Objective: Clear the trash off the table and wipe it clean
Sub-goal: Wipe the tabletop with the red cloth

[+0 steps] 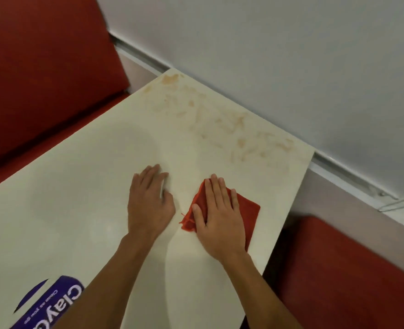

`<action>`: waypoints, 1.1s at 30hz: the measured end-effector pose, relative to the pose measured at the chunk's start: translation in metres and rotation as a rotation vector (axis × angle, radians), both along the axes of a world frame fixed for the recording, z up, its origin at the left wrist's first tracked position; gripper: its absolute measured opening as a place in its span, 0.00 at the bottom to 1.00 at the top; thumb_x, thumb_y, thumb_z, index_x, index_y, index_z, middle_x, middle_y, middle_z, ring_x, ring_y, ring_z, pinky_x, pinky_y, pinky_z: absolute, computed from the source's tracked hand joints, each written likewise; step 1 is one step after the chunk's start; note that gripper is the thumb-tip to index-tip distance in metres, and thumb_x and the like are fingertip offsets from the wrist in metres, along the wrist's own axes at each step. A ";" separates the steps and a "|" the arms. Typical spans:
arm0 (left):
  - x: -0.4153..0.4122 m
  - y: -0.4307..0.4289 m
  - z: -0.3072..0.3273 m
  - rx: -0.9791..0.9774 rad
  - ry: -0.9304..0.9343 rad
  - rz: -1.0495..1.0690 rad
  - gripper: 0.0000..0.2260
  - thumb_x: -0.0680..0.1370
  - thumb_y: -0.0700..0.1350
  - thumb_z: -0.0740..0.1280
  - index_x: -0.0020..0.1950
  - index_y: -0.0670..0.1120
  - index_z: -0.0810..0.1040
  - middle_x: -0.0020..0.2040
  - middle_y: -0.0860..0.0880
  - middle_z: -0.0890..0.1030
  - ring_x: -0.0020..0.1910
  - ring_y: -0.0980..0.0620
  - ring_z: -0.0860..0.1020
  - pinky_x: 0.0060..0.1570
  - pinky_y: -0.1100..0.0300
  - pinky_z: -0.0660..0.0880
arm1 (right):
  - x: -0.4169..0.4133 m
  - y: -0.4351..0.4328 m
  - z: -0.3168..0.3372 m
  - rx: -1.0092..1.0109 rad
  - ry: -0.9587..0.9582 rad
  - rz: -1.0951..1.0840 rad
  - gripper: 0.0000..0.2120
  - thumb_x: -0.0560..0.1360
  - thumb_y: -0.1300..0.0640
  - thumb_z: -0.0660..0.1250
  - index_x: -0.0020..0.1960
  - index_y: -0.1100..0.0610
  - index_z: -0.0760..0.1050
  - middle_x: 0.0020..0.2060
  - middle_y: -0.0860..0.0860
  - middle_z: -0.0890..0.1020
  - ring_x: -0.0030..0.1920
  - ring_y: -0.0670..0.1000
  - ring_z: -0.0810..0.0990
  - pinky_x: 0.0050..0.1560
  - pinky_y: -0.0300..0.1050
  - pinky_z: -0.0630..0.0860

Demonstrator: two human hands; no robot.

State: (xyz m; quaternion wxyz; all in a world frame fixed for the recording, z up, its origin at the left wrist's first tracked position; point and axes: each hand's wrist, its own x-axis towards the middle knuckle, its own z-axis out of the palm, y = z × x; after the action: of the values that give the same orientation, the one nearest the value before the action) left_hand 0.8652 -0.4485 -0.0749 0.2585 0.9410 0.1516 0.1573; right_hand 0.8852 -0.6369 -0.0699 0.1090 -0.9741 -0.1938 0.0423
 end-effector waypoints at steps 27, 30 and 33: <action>0.092 -0.081 -0.005 0.086 -0.027 -0.144 0.22 0.77 0.50 0.61 0.70 0.47 0.76 0.76 0.48 0.73 0.77 0.47 0.67 0.79 0.46 0.59 | 0.136 -0.113 -0.007 -0.061 0.007 -0.540 0.36 0.85 0.39 0.41 0.85 0.60 0.42 0.85 0.55 0.44 0.84 0.54 0.41 0.84 0.57 0.41; 0.091 -0.081 -0.005 0.082 -0.030 -0.136 0.21 0.76 0.49 0.62 0.69 0.48 0.77 0.76 0.48 0.74 0.77 0.47 0.68 0.79 0.45 0.59 | 0.107 -0.116 -0.005 -0.026 -0.037 -0.268 0.36 0.85 0.37 0.40 0.85 0.58 0.43 0.85 0.53 0.44 0.84 0.52 0.40 0.84 0.53 0.40; 0.091 -0.082 -0.005 0.087 -0.023 -0.137 0.20 0.77 0.48 0.63 0.69 0.48 0.76 0.76 0.49 0.73 0.77 0.48 0.68 0.80 0.46 0.58 | 0.088 -0.148 -0.012 -0.012 -0.041 -0.209 0.35 0.85 0.38 0.42 0.86 0.57 0.45 0.85 0.51 0.46 0.84 0.50 0.42 0.84 0.53 0.42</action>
State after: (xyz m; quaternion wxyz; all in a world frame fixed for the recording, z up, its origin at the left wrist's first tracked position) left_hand 0.9563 -0.5302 -0.0797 0.2293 0.9576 0.0768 0.1563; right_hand 0.9737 -0.7845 -0.0822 0.1029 -0.9903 -0.0929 0.0119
